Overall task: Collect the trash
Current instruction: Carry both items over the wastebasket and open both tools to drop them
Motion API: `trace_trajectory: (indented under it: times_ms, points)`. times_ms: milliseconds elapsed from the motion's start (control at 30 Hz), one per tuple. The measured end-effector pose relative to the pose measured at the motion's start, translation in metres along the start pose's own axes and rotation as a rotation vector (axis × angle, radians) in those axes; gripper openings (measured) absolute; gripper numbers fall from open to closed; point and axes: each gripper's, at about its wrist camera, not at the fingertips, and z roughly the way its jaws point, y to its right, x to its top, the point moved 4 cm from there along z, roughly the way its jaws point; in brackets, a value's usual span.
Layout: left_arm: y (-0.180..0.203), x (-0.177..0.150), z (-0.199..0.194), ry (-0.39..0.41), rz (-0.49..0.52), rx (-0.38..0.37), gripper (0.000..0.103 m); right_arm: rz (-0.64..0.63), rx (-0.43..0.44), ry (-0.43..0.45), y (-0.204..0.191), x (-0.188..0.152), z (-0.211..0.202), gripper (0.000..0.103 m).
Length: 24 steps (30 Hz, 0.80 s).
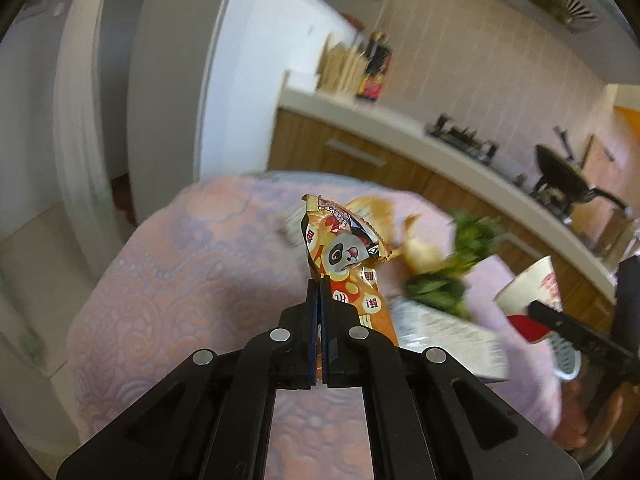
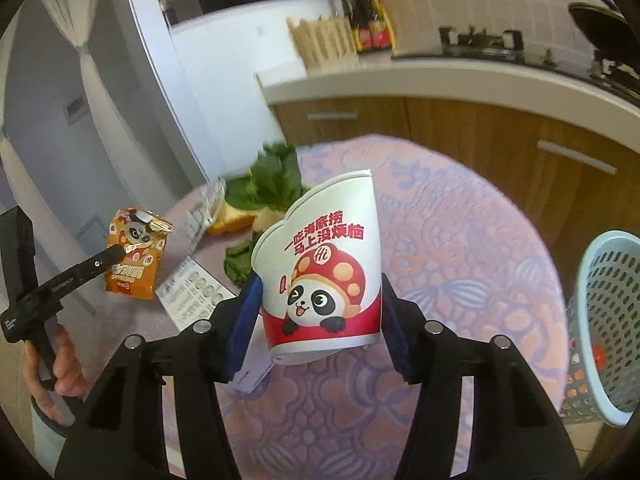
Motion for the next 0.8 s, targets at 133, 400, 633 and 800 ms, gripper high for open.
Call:
trace_trajectory:
  times_ms: [133, 400, 633, 800]
  points:
    - [0.04, 0.015, -0.021, 0.046, 0.037, -0.083, 0.0, 0.014, -0.013, 0.077, 0.009, 0.008, -0.033, 0.053]
    - [0.142, 0.022, -0.03, 0.071, 0.158, -0.243, 0.0, 0.032, -0.153, 0.22, 0.054, 0.015, -0.109, 0.053]
    - [0.231, 0.012, -0.004, 0.022, 0.249, -0.346, 0.0, 0.135, -0.35, 0.289, 0.127, -0.001, -0.162, 0.053]
    - [0.304, -0.007, 0.039, -0.073, 0.325, -0.402, 0.0, 0.34, -0.445, 0.262, 0.215, -0.027, -0.176, 0.053]
